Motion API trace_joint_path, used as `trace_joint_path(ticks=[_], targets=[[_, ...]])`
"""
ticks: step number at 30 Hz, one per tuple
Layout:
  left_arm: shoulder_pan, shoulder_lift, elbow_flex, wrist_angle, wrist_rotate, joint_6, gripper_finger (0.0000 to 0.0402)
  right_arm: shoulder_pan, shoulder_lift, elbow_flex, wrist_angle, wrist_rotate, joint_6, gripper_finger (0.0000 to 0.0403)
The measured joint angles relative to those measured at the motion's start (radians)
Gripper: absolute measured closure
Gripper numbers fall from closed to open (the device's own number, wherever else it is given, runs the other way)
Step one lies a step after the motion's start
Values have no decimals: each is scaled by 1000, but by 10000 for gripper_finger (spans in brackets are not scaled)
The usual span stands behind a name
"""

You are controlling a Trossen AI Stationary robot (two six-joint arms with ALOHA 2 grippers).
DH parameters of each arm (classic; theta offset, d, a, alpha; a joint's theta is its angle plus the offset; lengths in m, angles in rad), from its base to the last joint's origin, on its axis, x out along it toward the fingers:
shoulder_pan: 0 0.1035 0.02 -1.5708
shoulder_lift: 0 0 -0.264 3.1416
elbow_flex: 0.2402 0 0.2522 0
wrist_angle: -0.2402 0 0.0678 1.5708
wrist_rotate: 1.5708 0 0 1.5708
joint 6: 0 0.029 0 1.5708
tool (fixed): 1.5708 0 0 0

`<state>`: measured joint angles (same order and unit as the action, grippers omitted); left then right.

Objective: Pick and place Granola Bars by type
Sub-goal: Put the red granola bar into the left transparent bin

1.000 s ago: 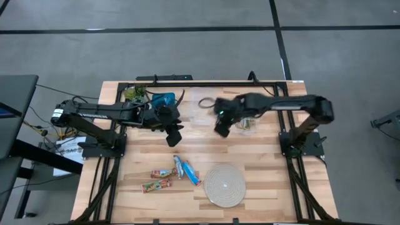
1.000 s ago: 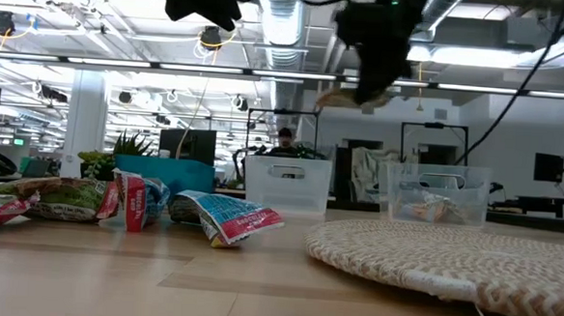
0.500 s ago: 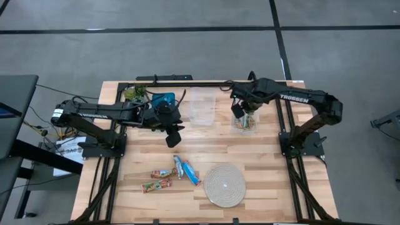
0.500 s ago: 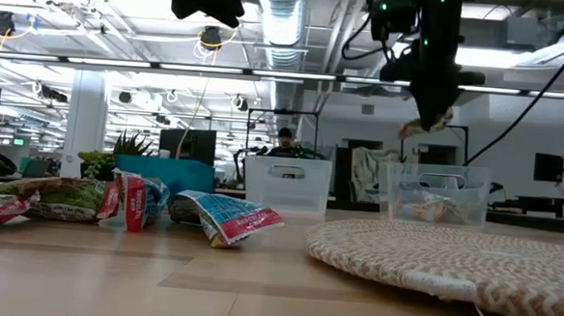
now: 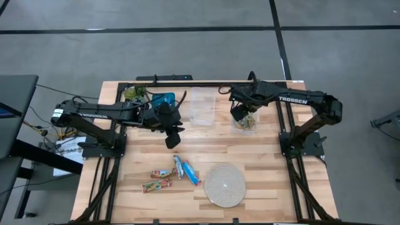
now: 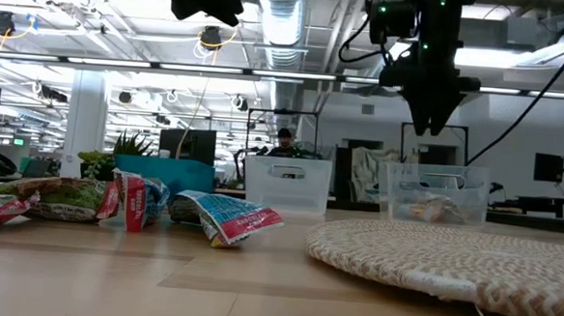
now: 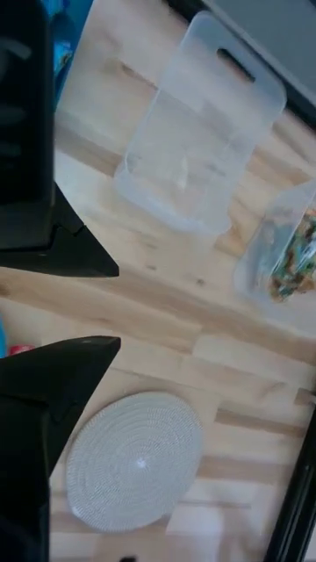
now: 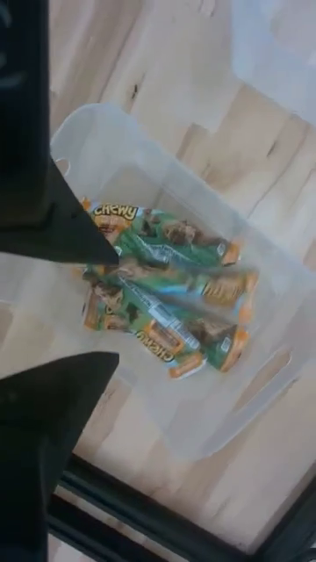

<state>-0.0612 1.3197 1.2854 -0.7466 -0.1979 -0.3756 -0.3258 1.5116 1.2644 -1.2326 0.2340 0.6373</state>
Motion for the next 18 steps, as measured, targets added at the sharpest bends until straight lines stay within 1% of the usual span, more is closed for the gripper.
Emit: trace_joint_path(ticks=[4, 7, 10, 14, 18], targets=[[-6, 0, 0, -33, 48, 17, 291, 80, -5, 0, 86, -20, -67, 202], [-31, 0, 0, -91, 64, 17, 291, 172, -6, 0, 205, -83, -114, 190], [-75, 0, -16, -147, 82, 12, 291, 271, -6, 0, 311, -135, -124, 187], [-163, 0, -106, -158, 134, -75, 291, 394, -6, 0, 400, -139, -184, 186], [-267, 1, -242, -77, 142, -157, 291, 478, -6, 0, 421, -140, -263, 187]])
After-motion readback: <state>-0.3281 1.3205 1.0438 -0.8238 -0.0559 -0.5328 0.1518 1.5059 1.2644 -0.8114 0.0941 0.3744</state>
